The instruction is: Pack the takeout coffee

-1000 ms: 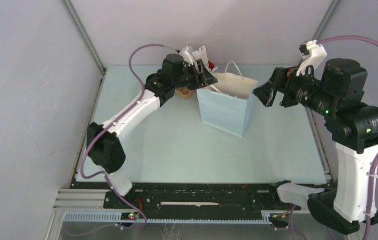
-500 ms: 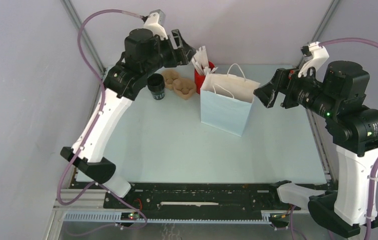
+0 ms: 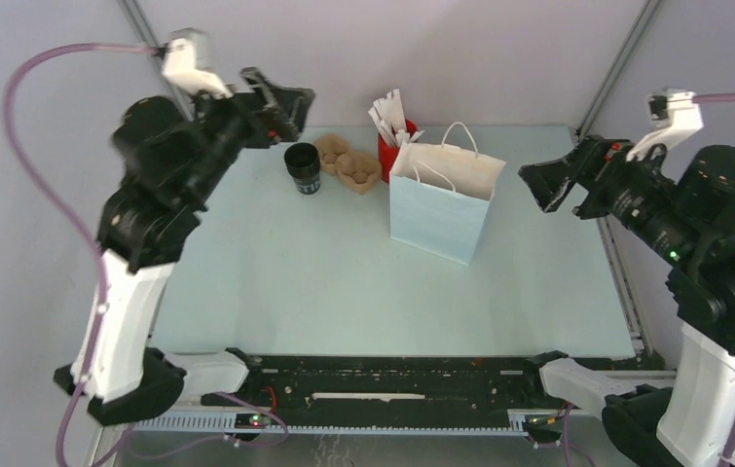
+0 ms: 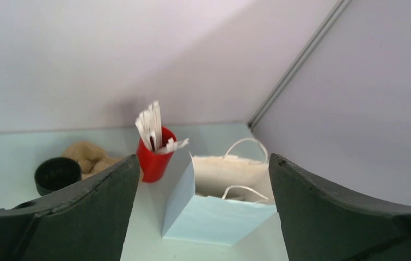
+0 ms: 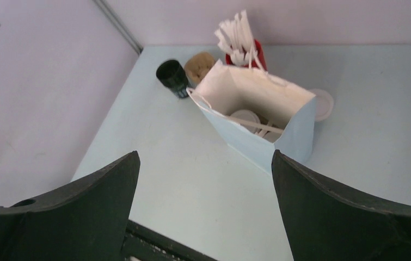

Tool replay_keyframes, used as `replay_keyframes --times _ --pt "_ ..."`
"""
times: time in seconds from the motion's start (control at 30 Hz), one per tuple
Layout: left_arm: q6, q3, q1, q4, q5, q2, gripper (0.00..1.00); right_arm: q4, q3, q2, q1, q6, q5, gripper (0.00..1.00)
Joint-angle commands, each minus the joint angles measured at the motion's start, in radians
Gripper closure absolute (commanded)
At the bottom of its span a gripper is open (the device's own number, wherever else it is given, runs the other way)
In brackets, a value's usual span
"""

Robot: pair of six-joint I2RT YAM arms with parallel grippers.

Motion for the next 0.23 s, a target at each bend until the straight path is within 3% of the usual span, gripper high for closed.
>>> replay_keyframes --times 0.0,0.2 --pt "0.078 0.020 -0.005 0.011 -0.079 -0.090 0.06 0.033 0.071 -0.008 -0.005 0.068 0.106 0.00" --pt "0.129 0.094 -0.006 -0.064 -0.108 -0.108 0.06 0.145 0.021 -0.088 -0.005 0.051 0.124 0.00"
